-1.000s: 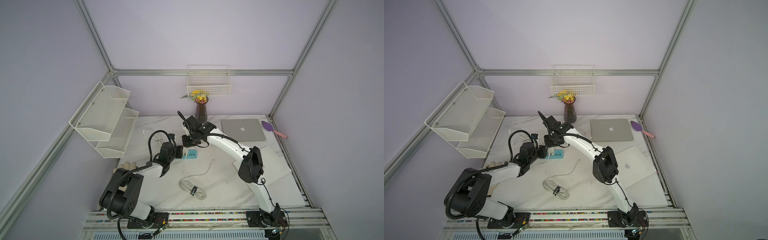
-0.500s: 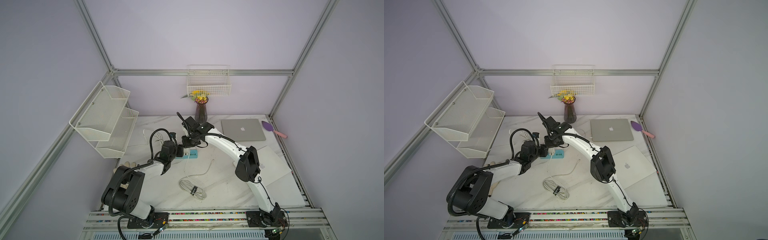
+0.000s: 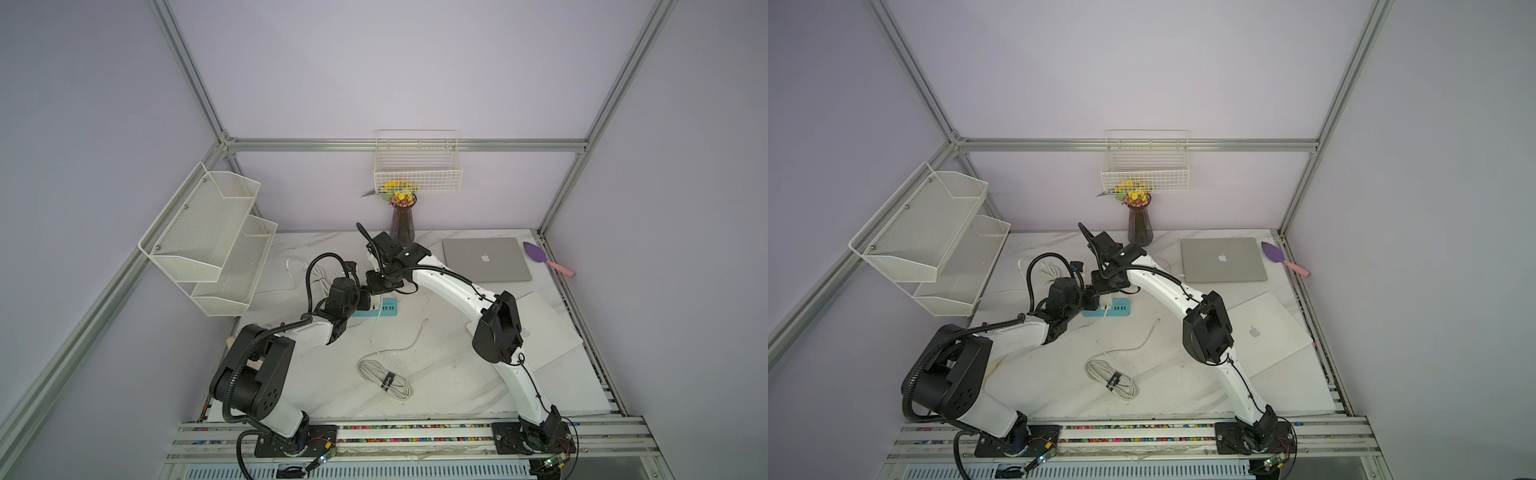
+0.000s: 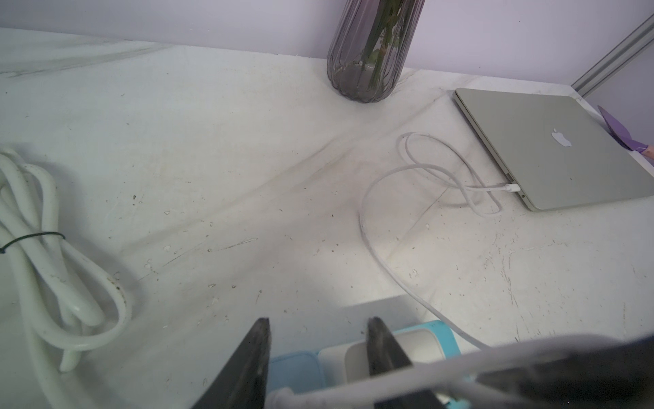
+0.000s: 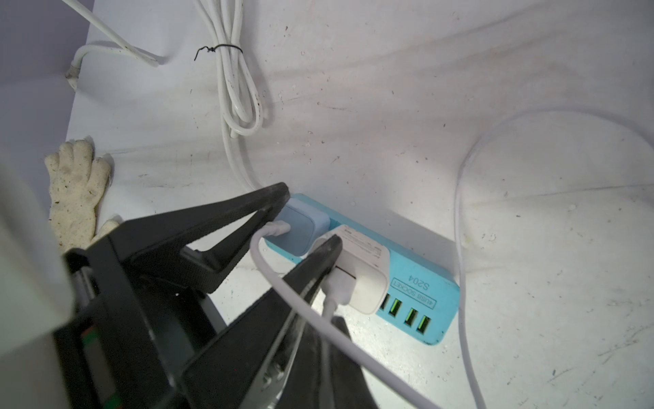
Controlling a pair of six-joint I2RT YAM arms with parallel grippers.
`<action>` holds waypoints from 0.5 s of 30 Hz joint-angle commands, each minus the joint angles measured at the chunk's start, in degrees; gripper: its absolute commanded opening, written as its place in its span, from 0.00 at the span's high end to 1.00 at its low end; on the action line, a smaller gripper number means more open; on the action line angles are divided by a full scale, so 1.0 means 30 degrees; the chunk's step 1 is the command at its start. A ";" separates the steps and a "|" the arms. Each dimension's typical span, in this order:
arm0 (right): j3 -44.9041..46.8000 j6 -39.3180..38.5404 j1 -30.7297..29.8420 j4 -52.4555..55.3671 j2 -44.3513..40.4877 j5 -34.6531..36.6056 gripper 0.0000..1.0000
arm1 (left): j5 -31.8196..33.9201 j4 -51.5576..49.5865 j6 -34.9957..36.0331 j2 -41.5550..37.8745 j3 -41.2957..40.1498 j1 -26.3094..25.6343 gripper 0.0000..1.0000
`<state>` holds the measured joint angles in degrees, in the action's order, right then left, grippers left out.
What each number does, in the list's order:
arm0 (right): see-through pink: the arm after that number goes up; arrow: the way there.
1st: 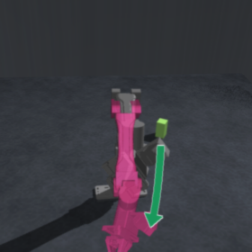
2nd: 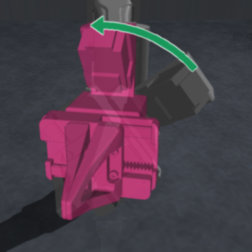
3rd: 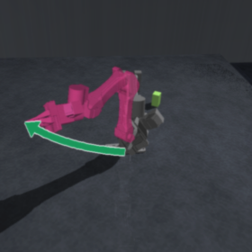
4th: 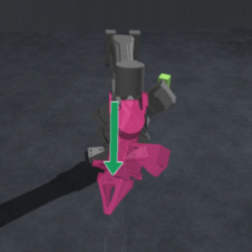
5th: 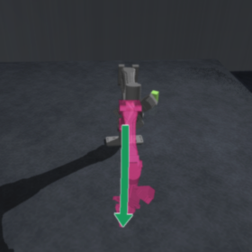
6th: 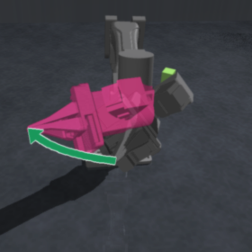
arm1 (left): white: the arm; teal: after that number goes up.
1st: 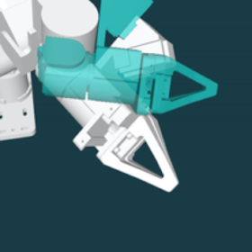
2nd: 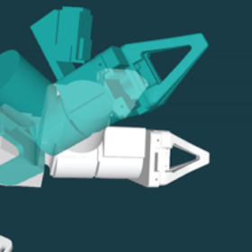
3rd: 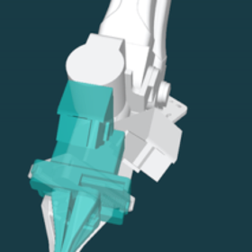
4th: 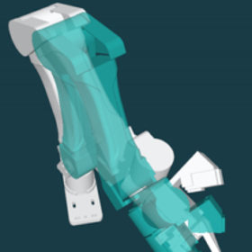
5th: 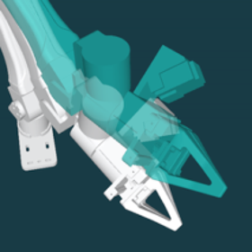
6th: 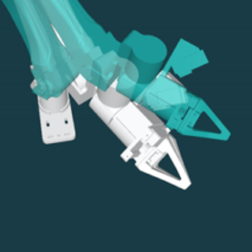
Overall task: Unplug the laptop charger
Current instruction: Remove the charging cable from the plug.
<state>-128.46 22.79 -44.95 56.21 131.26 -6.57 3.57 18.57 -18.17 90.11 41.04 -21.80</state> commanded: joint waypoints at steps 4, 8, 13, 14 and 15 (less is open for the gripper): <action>0.0591 -0.0510 -0.0325 -0.2159 -0.1976 -0.1210 1.00 | -0.0898 -0.3555 0.0476 0.1342 -0.0374 -0.0643 0.56; 0.1266 -0.0329 -0.0228 -0.2351 -0.2341 -0.1035 1.00 | -0.0660 -0.3829 0.0009 0.1203 -0.0848 -0.0922 0.57; 0.1452 -0.0384 -0.0185 -0.2497 -0.2904 -0.0515 1.00 | -0.0107 -0.3439 -0.0356 0.1055 -0.1608 -0.1499 0.57; 0.1453 -0.0368 -0.0185 -0.2546 -0.3021 -0.0529 1.00 | -0.0093 -0.3419 -0.0473 0.1225 -0.1637 -0.1643 0.57; 0.1427 -0.0384 -0.0188 -0.2551 -0.3046 -0.0564 1.00 | -0.0078 -0.3393 -0.0517 0.1399 -0.1638 -0.1766 0.57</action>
<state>-122.74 22.20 -44.71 53.89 127.72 -5.85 5.67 20.69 -19.16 90.39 39.55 -24.60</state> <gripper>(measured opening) 0.089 0.427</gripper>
